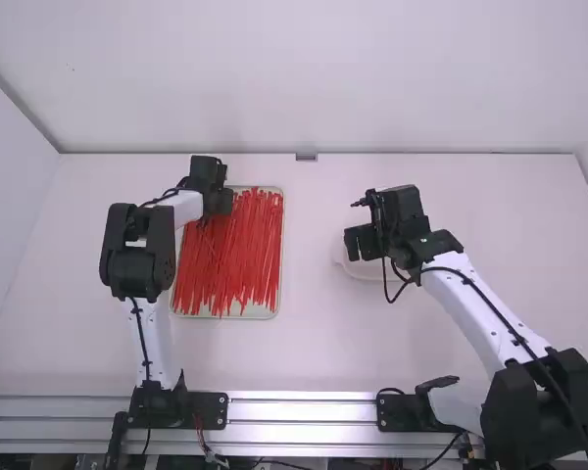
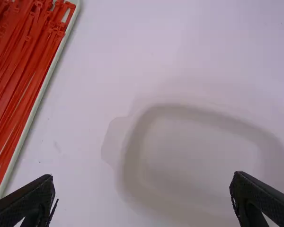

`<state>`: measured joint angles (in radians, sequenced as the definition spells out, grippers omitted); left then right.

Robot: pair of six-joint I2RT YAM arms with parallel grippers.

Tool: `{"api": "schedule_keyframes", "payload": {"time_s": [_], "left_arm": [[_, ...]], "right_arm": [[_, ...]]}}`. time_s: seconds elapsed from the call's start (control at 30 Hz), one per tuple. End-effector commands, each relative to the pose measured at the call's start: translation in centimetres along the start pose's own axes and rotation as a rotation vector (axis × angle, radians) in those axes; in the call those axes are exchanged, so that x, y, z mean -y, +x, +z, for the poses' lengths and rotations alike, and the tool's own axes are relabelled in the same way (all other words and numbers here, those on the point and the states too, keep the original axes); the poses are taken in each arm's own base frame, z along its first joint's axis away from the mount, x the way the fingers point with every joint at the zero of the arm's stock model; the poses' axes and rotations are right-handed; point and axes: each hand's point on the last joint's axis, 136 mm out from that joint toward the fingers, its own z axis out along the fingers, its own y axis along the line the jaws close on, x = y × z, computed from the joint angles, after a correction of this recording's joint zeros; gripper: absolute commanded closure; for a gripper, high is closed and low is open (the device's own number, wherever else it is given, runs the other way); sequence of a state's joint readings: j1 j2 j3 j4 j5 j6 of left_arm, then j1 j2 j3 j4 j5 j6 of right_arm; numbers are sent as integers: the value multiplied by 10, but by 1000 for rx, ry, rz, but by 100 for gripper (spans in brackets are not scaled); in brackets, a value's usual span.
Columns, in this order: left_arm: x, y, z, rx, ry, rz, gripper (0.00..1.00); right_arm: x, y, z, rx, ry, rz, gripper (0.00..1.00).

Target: Fasten the cable tie

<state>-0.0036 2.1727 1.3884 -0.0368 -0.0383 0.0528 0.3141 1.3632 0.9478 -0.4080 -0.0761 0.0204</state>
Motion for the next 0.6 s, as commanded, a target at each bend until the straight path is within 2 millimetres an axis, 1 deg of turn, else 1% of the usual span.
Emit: {"api": "schedule_keyframes", "payload": {"time_s": [0.0, 0.27, 0.33, 0.4, 0.5, 0.53, 0.57], "left_arm": [[-4, -5, -8, 13, -10, 1, 88], [-4, -6, -8, 17, -11, -12, 91], [-4, -11, -8, 36, -11, -36, 92], [-5, -20, -11, 69, -11, -57, 93], [-5, -34, -20, 114, -8, -80, 93], [-5, -47, -29, 155, -7, -94, 93], [-5, -51, -32, 167, -6, -94, 93]], "right_arm": [[-2, -14, -6, 31, -5, -1, 2], [-2, -14, -6, 32, -6, -2, 2], [-2, -14, -6, 32, -6, -2, 2], [-2, -14, -6, 32, -6, -2, 2], [-2, -14, -6, 32, -6, -2, 2], [-2, -14, -6, 32, -6, -2, 2], [-2, -14, -6, 32, -6, -3, 2]]}}
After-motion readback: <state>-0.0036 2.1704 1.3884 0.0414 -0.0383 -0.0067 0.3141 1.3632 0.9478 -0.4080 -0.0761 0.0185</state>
